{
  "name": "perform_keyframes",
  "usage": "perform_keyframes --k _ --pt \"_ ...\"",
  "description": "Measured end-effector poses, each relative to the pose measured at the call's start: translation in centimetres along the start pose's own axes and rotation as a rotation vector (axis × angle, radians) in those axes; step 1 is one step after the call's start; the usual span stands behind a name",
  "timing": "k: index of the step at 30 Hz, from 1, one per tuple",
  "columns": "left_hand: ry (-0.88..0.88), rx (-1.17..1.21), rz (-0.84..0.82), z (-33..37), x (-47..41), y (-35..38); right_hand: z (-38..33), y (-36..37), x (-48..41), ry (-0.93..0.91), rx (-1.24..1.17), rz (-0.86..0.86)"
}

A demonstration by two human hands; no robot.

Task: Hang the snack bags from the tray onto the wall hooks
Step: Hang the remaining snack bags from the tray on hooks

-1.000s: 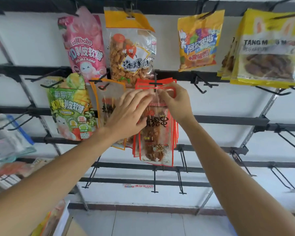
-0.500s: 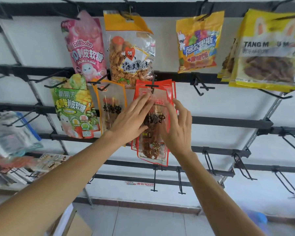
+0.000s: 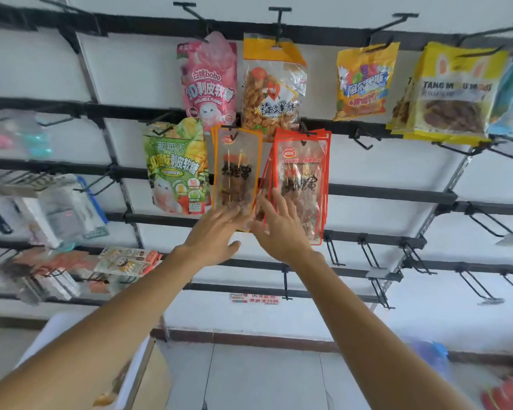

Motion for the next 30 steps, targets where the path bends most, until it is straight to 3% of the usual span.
perform_keyframes --k 6,12,18,22,30 --pt "-0.277 0.012 -0.092 -11.5 9.0 0.4 -9.3 7.6 -0.9 -0.036 -0.004 -0.252" --pt "-0.396 0.066 -0.108 -21.1 19.2 1.1 -19.2 18.2 -1.9 -0.173 -0.104 -0.415" --pt "-0.594 0.045 -0.278 -30.6 26.8 5.5 -26.4 29.1 -2.7 -0.236 -0.284 -0.606" --pt "-0.686 0.023 -0.452 -35.4 29.2 9.9 -28.3 35.1 -4.2 -0.242 -0.344 -0.686" --pt "-0.723 0.136 -0.666 -42.2 29.5 18.1 -26.0 47.5 -5.8 -0.013 -0.448 -0.868"
Point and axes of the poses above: each hand's wrist, its own x-axis away from the middle knuckle, its own y-axis out of the palm, z = x × y, the point moved 10 cm from there along -x, towards the middle knuckle, and after that the axes turned 15 degrees about -y, right-handed, at the moved point
